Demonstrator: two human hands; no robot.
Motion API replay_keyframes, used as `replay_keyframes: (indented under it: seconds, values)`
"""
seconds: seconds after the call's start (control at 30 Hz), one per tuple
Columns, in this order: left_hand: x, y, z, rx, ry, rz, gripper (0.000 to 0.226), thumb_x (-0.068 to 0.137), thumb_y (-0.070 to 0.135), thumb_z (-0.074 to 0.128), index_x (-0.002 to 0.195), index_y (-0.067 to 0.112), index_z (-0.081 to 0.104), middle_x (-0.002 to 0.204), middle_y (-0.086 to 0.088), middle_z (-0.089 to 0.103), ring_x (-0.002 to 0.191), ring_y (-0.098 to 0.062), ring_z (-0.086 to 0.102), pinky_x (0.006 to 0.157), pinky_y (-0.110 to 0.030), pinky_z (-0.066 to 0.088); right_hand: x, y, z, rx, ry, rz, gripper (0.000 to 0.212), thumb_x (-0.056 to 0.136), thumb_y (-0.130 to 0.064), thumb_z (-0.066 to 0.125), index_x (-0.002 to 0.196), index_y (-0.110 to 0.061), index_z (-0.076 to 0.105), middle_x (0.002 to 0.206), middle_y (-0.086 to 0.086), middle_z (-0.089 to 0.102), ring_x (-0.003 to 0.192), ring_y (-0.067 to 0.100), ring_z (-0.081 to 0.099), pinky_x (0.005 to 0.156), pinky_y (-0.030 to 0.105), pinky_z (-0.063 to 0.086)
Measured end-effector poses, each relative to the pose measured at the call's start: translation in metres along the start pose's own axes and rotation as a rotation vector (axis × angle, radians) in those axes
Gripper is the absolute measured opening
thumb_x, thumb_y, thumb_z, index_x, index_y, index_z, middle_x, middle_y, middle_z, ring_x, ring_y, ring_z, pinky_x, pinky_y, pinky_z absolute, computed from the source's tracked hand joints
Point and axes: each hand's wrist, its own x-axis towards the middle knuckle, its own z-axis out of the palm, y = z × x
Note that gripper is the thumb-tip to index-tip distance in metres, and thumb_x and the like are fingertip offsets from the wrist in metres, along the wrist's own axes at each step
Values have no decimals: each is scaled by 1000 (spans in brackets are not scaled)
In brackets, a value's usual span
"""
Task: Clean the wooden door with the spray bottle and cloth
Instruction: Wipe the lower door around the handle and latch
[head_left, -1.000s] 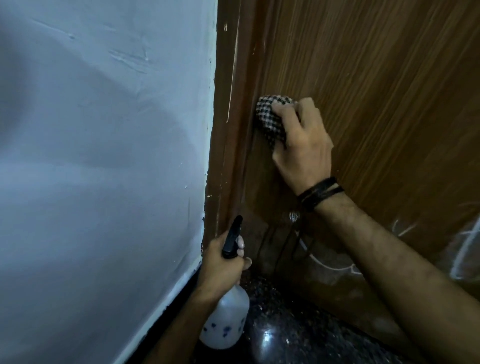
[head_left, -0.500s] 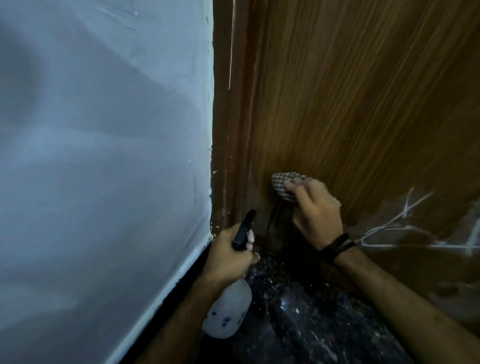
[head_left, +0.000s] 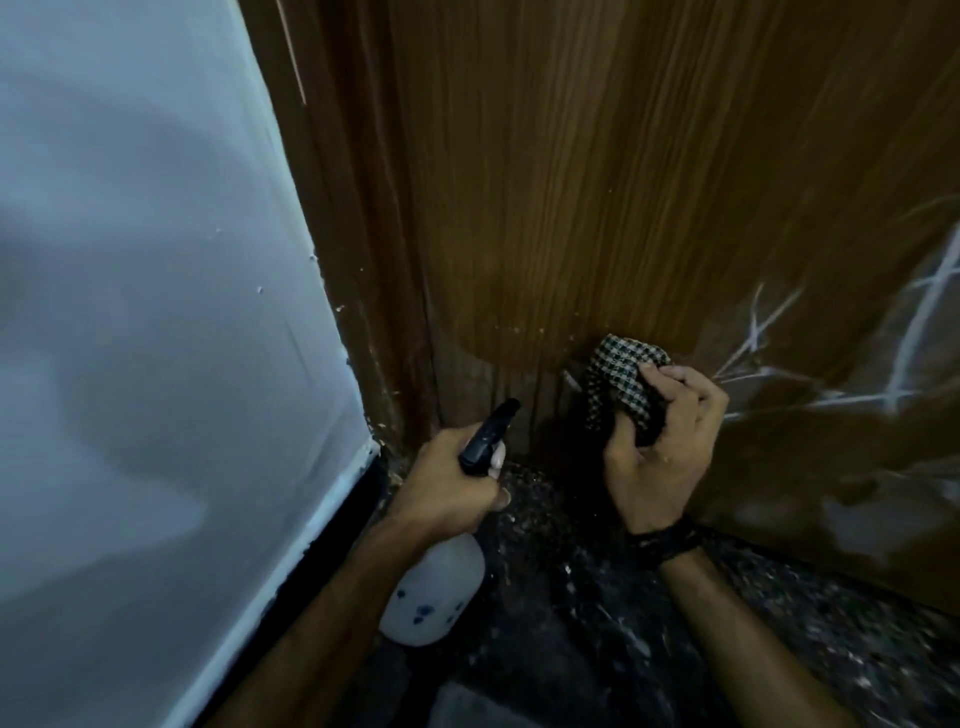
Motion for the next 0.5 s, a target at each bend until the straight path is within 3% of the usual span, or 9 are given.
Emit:
replay_keyframes:
  seconds: [0.1,0.17,0.23,0.33,0.43,0.5]
  values:
    - [1,-2,4,-12,-70,26,29,83,-15,61,75,13,55,70,-5,51,52,-9,52,53,-18,45,-2,10,0,-2,-17,-40,52,70,19,69,116,-4,61,115,24,51,111,33,54,103,14,40]
    - [2,-4,7,-13,-83,32,29,84,-17,58,75,10,54,72,-7,50,55,-8,51,53,-14,44,-6,21,2,-51,-86,-91,51,72,12,68,119,-8,61,117,16,49,109,32,56,96,21,48]
    - [5,-9,6,6,-91,30,31,80,-16,61,72,13,52,69,-3,50,57,-12,49,53,-16,43,-18,31,9,-152,-188,-180,47,79,-1,62,124,-16,58,112,11,48,100,34,60,72,39,58]
    - [6,-10,6,26,-105,25,33,78,-13,66,71,16,52,65,1,49,56,-12,47,55,-21,43,-41,39,18,-229,-335,-251,36,87,-11,53,122,-18,53,105,6,42,86,34,60,46,42,53]
    - [3,-10,10,-47,-109,39,28,81,-18,62,79,8,55,69,-2,51,55,-11,46,52,-18,43,-42,32,22,-218,-325,-186,27,86,-5,61,112,-12,62,106,4,43,87,31,58,47,41,51]
    - [2,-12,11,-81,-87,64,22,82,-21,61,84,1,56,73,-6,53,56,-12,47,51,-18,43,-29,20,24,-196,-210,-143,33,79,4,67,110,-9,68,109,7,48,92,32,60,53,39,53]
